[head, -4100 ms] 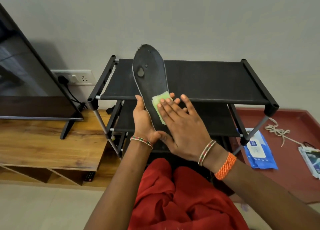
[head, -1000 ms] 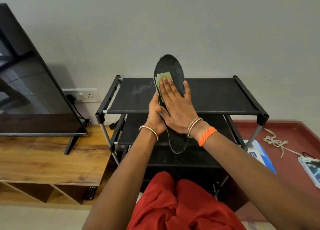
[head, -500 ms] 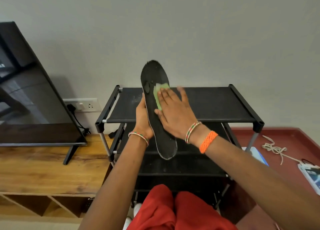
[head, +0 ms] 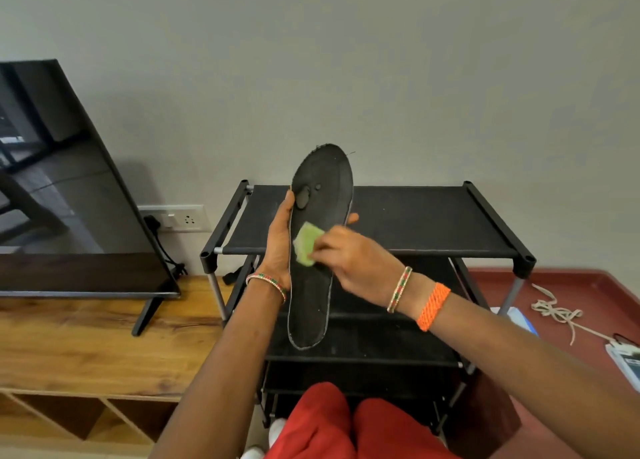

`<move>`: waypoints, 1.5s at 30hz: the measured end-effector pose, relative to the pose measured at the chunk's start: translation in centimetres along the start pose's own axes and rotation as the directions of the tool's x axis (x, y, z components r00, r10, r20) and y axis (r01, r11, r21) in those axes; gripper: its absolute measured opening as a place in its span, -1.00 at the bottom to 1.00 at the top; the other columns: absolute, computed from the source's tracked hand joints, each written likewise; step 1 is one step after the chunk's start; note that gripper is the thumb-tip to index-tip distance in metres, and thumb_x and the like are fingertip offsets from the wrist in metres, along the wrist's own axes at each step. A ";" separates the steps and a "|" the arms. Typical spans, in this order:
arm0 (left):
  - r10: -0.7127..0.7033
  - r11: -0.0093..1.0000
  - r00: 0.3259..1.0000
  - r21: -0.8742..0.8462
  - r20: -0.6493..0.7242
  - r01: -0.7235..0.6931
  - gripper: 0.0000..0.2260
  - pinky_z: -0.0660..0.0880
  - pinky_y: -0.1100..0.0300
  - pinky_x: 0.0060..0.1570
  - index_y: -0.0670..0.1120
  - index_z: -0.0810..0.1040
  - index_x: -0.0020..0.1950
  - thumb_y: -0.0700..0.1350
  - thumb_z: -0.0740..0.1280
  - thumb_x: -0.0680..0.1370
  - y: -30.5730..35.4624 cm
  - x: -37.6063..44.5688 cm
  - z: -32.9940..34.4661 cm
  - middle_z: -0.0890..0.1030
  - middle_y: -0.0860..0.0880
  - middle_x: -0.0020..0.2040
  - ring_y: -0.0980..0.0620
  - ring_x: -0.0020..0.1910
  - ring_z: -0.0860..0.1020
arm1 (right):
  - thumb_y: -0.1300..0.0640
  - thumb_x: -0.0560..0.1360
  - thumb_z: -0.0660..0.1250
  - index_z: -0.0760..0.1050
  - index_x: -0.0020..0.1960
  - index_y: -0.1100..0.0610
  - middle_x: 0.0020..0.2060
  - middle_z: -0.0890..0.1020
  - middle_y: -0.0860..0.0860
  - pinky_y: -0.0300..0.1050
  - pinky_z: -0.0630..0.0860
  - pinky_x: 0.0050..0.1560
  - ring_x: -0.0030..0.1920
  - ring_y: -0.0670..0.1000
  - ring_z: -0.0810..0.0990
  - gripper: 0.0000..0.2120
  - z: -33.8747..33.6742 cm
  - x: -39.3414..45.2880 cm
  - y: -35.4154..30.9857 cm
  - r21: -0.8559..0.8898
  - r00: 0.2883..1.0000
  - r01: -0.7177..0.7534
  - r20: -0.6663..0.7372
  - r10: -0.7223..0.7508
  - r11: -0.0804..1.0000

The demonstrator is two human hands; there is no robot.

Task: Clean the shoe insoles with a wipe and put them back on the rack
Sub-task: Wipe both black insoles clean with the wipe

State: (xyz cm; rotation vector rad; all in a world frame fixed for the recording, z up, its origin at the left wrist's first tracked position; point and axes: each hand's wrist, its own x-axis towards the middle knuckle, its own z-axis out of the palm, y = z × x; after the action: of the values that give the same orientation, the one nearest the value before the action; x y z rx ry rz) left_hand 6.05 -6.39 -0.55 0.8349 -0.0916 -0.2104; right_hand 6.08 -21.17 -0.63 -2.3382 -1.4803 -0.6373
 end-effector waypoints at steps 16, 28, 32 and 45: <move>0.037 0.998 0.999 0.060 -0.013 -0.036 -0.33 0.61 0.12 -0.36 -0.08 0.73 -0.16 0.23 -0.10 0.60 -0.6 0.2 -0.5 0.70 -0.12 -0.13 -0.03 -0.21 0.67 | 0.44 0.34 0.40 0.58 0.12 0.24 -0.05 0.60 0.14 0.04 0.58 -0.17 -0.07 0.13 0.54 -0.63 -1.3 0.4 2.1 -0.043 0.980 0.082 0.186 -0.073 0.996; -0.067 0.997 0.995 0.031 0.073 0.064 -0.37 0.62 -0.01 -0.23 -0.11 0.64 0.12 0.30 -0.03 0.55 -1.2 -0.5 -1.3 0.64 -0.16 0.07 -0.12 -0.05 0.65 | 0.32 0.24 0.51 0.61 -0.04 0.25 -0.12 0.63 0.13 -0.07 0.57 -0.12 -0.09 0.14 0.58 -0.71 -1.9 -0.2 2.9 -0.221 0.994 0.109 0.022 -0.107 0.969; -0.139 0.988 0.983 0.081 0.117 0.130 -0.37 0.57 0.04 -0.33 -0.02 0.62 0.19 0.36 0.01 0.46 -0.8 -0.1 -0.9 0.57 -0.16 0.23 -0.24 0.02 0.62 | 0.49 0.31 0.34 0.58 -0.01 0.27 -0.13 0.61 0.16 0.03 0.57 -0.16 -0.11 0.17 0.54 -0.70 -3.1 1.1 4.9 -0.157 0.965 -0.153 -0.238 0.113 0.976; 0.039 0.999 0.999 0.000 -0.024 -0.039 -0.41 0.59 0.11 -0.02 -0.13 0.64 0.08 0.30 0.06 0.55 -1.2 0.8 2.8 0.66 -0.15 0.01 -0.04 -0.02 0.64 | 0.32 0.49 0.30 0.39 0.35 0.23 0.04 0.51 0.13 -0.14 0.50 0.08 0.01 0.03 0.52 -0.56 0.4 1.6 0.6 0.293 0.703 -0.524 -0.381 0.601 0.799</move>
State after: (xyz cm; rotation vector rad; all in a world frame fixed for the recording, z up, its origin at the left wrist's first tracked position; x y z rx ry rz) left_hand 6.15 -9.38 0.38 0.8348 -0.0848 -0.1637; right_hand 7.34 -19.96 -0.18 -2.1359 -0.5265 -0.7785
